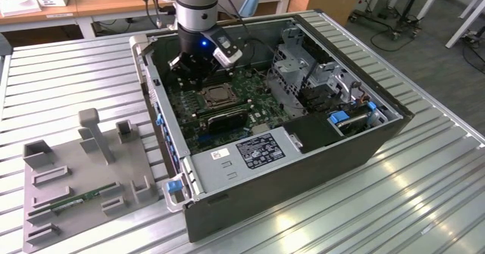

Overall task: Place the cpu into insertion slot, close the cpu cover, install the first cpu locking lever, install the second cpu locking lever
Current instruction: 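Install the first cpu locking lever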

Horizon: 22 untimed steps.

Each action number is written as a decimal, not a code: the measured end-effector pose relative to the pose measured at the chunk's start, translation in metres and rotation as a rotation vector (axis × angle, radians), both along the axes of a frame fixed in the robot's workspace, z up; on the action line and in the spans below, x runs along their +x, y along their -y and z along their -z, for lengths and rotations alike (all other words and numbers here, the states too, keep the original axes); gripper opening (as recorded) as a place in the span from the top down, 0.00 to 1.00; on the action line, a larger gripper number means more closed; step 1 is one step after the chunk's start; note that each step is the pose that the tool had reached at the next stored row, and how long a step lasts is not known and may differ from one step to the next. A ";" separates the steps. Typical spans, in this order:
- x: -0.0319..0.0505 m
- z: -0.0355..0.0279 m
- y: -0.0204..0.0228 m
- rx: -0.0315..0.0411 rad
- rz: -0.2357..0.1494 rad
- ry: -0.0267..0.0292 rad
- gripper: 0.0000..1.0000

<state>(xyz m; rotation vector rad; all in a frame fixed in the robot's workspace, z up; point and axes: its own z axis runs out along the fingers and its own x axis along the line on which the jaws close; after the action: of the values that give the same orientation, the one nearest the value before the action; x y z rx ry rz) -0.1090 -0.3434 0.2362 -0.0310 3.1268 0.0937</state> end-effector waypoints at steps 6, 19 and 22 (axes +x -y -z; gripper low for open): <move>-0.0032 0.0000 -0.0009 -0.0001 0.000 0.0000 0.89; -0.0060 -0.0061 -0.0063 0.0000 0.000 0.0073 0.89; -0.0062 -0.0105 -0.0063 0.0000 0.000 0.0084 0.89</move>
<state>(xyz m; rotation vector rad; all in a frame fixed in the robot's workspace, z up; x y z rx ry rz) -0.1152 -0.3371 0.2467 -0.0315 3.1184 0.0934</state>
